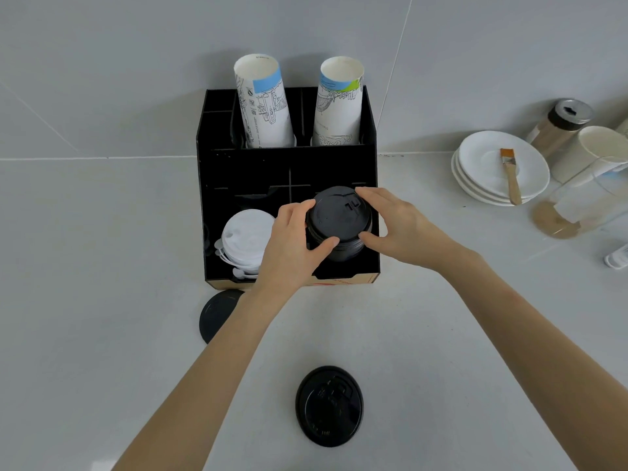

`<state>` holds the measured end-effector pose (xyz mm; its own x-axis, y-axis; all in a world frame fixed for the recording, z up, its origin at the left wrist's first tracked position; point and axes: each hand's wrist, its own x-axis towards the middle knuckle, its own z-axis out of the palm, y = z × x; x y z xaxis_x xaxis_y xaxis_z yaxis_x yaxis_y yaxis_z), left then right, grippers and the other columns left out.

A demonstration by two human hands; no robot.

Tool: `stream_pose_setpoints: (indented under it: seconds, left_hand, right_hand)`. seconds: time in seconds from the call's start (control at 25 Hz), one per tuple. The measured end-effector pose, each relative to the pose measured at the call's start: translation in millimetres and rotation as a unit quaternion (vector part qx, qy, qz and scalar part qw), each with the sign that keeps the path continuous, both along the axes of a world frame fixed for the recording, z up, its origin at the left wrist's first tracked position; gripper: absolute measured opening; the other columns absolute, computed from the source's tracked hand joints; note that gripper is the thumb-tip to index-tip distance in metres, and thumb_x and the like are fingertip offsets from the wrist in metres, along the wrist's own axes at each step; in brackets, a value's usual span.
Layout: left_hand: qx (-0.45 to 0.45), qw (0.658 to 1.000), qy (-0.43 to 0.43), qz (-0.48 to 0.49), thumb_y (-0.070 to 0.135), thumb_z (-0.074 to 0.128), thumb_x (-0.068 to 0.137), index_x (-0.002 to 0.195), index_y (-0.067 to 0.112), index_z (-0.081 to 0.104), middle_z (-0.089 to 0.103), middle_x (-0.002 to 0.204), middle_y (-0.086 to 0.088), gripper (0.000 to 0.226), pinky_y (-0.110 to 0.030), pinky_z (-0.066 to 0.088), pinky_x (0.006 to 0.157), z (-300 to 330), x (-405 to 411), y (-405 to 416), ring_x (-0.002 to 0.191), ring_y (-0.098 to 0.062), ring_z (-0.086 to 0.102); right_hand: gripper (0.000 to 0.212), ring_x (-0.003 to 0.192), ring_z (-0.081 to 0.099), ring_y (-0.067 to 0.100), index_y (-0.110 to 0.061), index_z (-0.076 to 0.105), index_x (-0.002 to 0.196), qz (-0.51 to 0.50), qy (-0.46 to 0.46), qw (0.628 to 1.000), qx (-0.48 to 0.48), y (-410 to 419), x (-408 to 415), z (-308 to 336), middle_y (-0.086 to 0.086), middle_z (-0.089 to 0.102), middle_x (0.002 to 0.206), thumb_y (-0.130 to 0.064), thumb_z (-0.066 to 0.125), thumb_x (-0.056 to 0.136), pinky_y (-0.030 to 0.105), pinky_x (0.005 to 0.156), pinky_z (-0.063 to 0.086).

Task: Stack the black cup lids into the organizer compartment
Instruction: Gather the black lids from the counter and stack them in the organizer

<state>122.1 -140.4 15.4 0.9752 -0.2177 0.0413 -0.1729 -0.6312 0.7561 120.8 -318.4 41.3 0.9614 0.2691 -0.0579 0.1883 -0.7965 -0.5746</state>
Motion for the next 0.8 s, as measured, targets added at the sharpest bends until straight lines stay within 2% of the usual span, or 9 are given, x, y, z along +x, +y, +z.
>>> stream_pose_setpoints:
  seconds: [0.16, 0.32, 0.56, 0.8]
  left_hand:
    - [-0.011, 1.0, 0.02, 0.005, 0.024, 0.065, 0.077, 0.126, 0.011, 0.036, 0.041, 0.128, -0.013, 0.059, -0.027, 0.039, 0.086, -6, -3, -4, 0.11, -0.026, 0.047]
    - [-0.013, 1.0, 0.008, 0.003, 0.023, 0.066, 0.077, 0.127, 0.009, 0.036, 0.04, 0.128, -0.015, 0.059, -0.037, 0.043, 0.094, -5, -4, -8, 0.111, -0.028, 0.047]
    - [0.004, 1.0, -0.002, 0.002, 0.023, 0.066, 0.077, 0.128, 0.011, 0.036, 0.04, 0.128, -0.014, 0.06, -0.035, 0.042, 0.093, -5, -4, -11, 0.11, -0.028, 0.047]
    - [0.026, 1.0, -0.009, 0.002, 0.024, 0.066, 0.076, 0.128, 0.013, 0.036, 0.04, 0.129, -0.012, 0.061, -0.035, 0.042, 0.09, -6, -2, -10, 0.11, -0.027, 0.048]
  right_hand:
    - [0.061, 0.131, 0.033, 0.025, -0.007, 0.023, 0.137, 0.005, 0.008, 1.0, -0.015, 2, 2, -3, 0.01, 0.029, 0.147, -0.009, 0.052, 0.083, 0.011, 0.095, 0.021]
    - [0.062, 0.131, 0.033, 0.025, -0.008, 0.022, 0.137, -0.01, 0.01, 1.0, -0.027, 3, -2, -4, 0.01, 0.028, 0.147, -0.01, 0.052, 0.083, 0.02, 0.099, 0.026]
    - [0.062, 0.132, 0.032, 0.026, -0.007, 0.023, 0.137, -0.039, -0.004, 0.999, -0.032, 6, -9, -6, 0.009, 0.029, 0.147, -0.009, 0.053, 0.083, 0.033, 0.106, 0.031]
    - [0.058, 0.128, 0.035, 0.027, -0.006, 0.028, 0.134, -0.062, -0.018, 0.998, -0.023, 8, -15, -9, 0.01, 0.036, 0.142, -0.007, 0.054, 0.083, 0.036, 0.104, 0.035]
